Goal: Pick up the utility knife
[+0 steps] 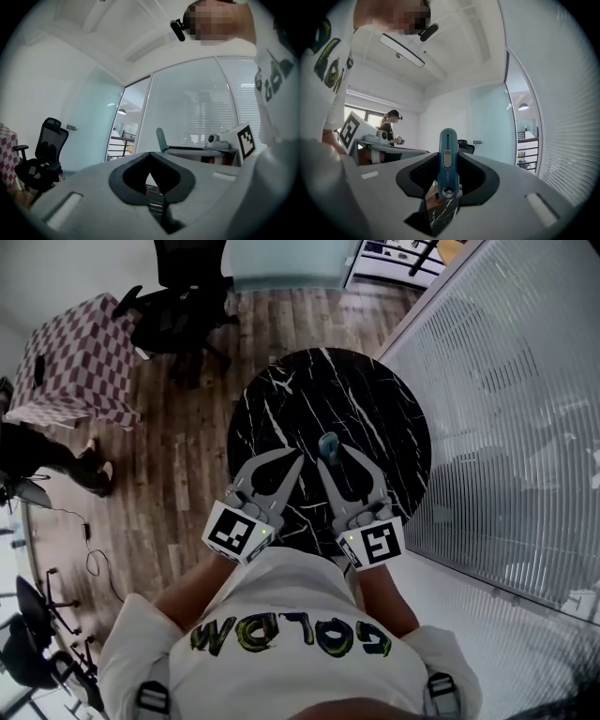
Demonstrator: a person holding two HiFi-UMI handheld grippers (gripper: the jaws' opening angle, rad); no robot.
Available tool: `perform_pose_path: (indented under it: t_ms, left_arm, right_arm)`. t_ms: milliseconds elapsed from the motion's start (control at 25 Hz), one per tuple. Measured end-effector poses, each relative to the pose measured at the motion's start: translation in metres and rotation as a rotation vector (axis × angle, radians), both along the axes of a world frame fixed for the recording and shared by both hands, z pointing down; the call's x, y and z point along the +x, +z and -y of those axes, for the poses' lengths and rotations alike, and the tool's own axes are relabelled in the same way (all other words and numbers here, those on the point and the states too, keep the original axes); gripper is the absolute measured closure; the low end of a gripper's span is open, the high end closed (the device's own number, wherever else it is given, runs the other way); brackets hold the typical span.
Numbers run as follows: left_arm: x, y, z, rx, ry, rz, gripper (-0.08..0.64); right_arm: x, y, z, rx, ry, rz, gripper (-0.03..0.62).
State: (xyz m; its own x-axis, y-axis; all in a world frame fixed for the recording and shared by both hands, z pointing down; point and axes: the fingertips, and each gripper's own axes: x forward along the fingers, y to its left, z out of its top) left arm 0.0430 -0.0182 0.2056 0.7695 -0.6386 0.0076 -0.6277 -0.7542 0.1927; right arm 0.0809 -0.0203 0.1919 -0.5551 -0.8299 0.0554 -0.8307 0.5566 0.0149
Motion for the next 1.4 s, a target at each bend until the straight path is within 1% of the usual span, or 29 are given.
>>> perform_pose_path:
  t_ms: [160,280,480,680,1120,1400]
  left_arm:
    - [0.003,-0.022,-0.01,0.025,0.013,-0.03,0.557]
    - [0.005,-0.031,-0.015,0.036,0.026,-0.04,0.557]
    - [0.009,-0.041,-0.024,0.055,0.037,-0.051,0.556]
    - [0.016,-0.041,-0.03,0.061,0.061,-0.055,0.556]
    - [0.019,-0.043,-0.032,0.061,0.064,-0.066,0.555]
    - [0.022,-0.039,-0.034,0.052,0.07,-0.064,0.556]
  right_arm:
    - [0.006,-0.021,-0.01,0.041,0.013,0.039,0.462]
    - [0.008,-0.03,-0.017,0.069,0.019,0.043,0.462]
    - [0.014,-0.039,-0.03,0.088,0.034,0.061,0.462]
    - [0.019,-0.041,-0.039,0.101,0.043,0.076,0.462]
    - [0.022,-0.048,-0.044,0.12,0.057,0.08,0.462]
    - [0.022,-0.045,-0.044,0.111,0.062,0.084,0.462]
